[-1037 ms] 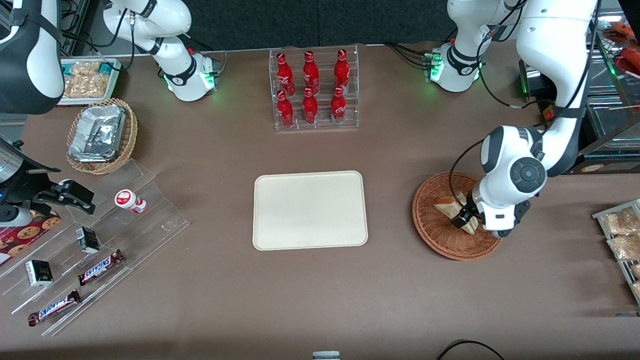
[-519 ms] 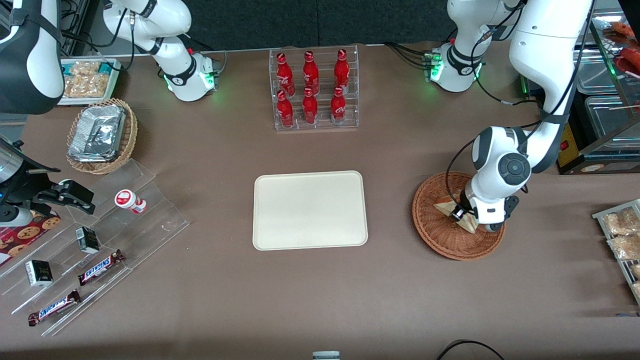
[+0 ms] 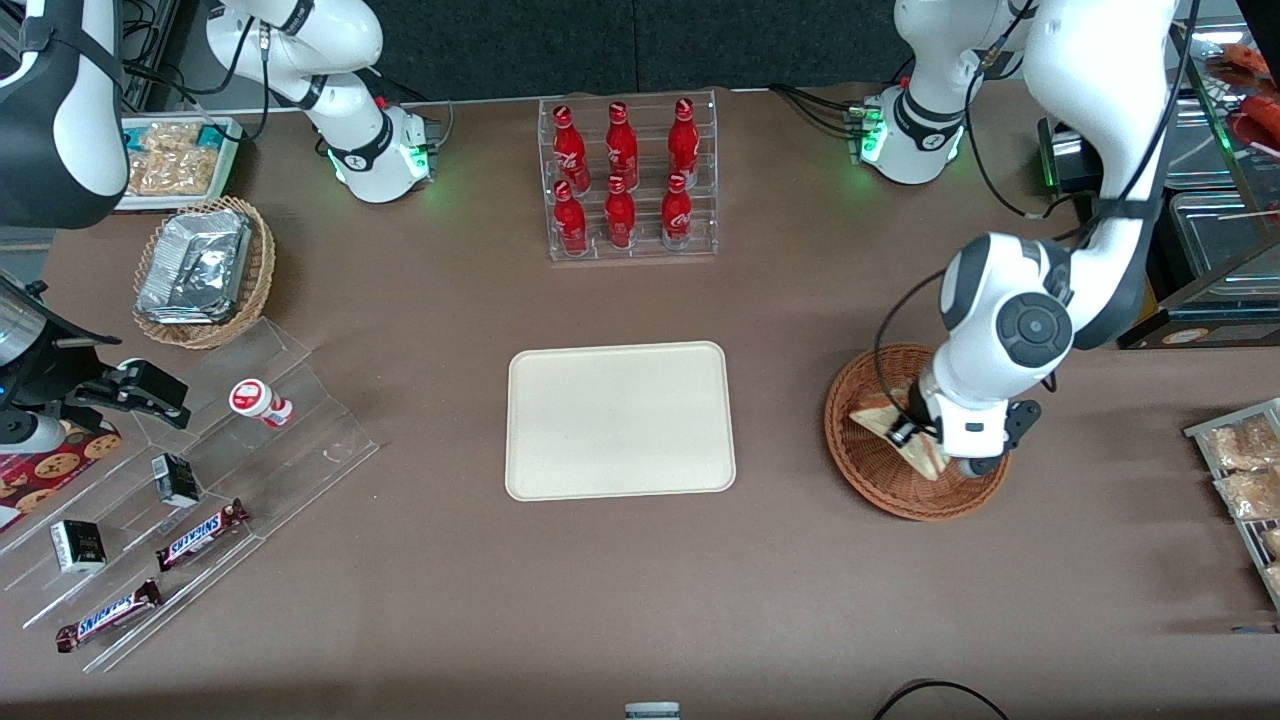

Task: Place sandwich from basket to tray
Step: 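Lift the sandwich and carry it over the cream tray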

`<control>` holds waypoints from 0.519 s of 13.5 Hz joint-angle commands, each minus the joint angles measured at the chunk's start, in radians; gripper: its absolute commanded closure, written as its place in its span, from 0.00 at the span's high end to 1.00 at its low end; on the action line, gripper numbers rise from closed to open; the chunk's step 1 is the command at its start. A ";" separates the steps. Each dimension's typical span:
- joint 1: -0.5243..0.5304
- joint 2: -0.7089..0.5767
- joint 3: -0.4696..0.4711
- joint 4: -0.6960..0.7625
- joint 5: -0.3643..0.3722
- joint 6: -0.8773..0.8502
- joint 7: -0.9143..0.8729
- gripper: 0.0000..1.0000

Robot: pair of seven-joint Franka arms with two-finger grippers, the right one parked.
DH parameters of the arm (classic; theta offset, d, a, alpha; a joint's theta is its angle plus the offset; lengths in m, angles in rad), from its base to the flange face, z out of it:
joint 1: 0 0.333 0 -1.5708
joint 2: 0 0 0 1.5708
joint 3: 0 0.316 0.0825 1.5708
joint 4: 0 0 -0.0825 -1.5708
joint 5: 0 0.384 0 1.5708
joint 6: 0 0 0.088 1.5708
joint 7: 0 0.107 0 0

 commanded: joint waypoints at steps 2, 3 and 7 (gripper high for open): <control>-0.007 0.131 -0.203 0.267 0.091 -0.103 -0.008 0.03; -0.026 0.180 -0.275 0.314 0.157 -0.101 -0.009 0.03; -0.185 0.398 -0.291 0.520 0.228 -0.101 0.058 0.06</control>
